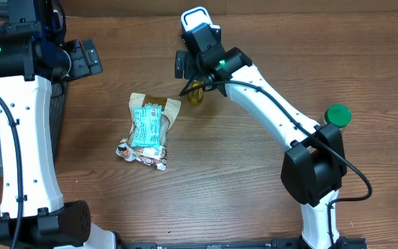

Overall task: Scan the item barcode
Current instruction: 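Move the right gripper over the yellow oil bottle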

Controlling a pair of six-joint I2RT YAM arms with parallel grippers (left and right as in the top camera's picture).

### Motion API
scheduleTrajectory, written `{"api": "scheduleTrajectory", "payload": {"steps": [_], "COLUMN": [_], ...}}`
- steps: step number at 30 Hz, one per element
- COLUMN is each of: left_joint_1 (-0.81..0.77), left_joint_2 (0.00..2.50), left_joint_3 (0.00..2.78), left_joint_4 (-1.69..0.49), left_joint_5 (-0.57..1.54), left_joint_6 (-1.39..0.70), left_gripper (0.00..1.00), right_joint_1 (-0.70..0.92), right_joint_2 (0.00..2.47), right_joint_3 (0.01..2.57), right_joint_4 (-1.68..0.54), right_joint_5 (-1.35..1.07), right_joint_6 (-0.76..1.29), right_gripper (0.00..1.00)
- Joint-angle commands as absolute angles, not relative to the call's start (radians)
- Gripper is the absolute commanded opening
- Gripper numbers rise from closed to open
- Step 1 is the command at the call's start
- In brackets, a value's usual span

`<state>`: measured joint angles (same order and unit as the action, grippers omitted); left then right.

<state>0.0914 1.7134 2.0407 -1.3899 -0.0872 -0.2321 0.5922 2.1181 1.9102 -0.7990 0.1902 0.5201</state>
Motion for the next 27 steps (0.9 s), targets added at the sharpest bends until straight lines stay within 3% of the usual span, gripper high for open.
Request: {"api": "scheduleTrajectory", "payload": {"steps": [1, 3, 7, 16, 24, 27], "left_joint_1": [0.085, 0.085, 0.084, 0.084, 0.084, 0.084], "left_joint_2": [1.722, 1.722, 1.722, 1.722, 1.723, 1.723], "left_joint_3": [2.043, 2.043, 2.043, 2.043, 2.043, 2.043], "left_joint_4": [-1.387, -1.387, -1.387, -1.387, -1.387, -1.387], "left_joint_5": [-0.092, -0.093, -0.093, -0.092, -0.092, -0.093], "left_joint_6": [-0.228, -0.228, -0.228, -0.228, -0.228, -0.228], "left_gripper": [0.99, 0.99, 1.00, 0.99, 1.00, 0.99], "right_joint_1": [0.600, 0.600, 0.603, 0.607, 0.607, 0.607], "right_joint_2": [2.104, 2.104, 2.104, 2.106, 2.119, 2.132], "right_joint_3": [1.924, 1.924, 1.924, 1.868, 1.864, 1.864], "right_joint_4": [-0.791, -0.798, -0.804, -0.805, -0.797, -0.798], "right_joint_5": [0.197, 0.184, 0.126, 0.142, 0.167, 0.167], "right_joint_6": [0.532, 0.532, 0.534, 0.606, 0.606, 0.605], "right_gripper": [1.00, 0.99, 0.88, 0.86, 0.73, 0.72]}}
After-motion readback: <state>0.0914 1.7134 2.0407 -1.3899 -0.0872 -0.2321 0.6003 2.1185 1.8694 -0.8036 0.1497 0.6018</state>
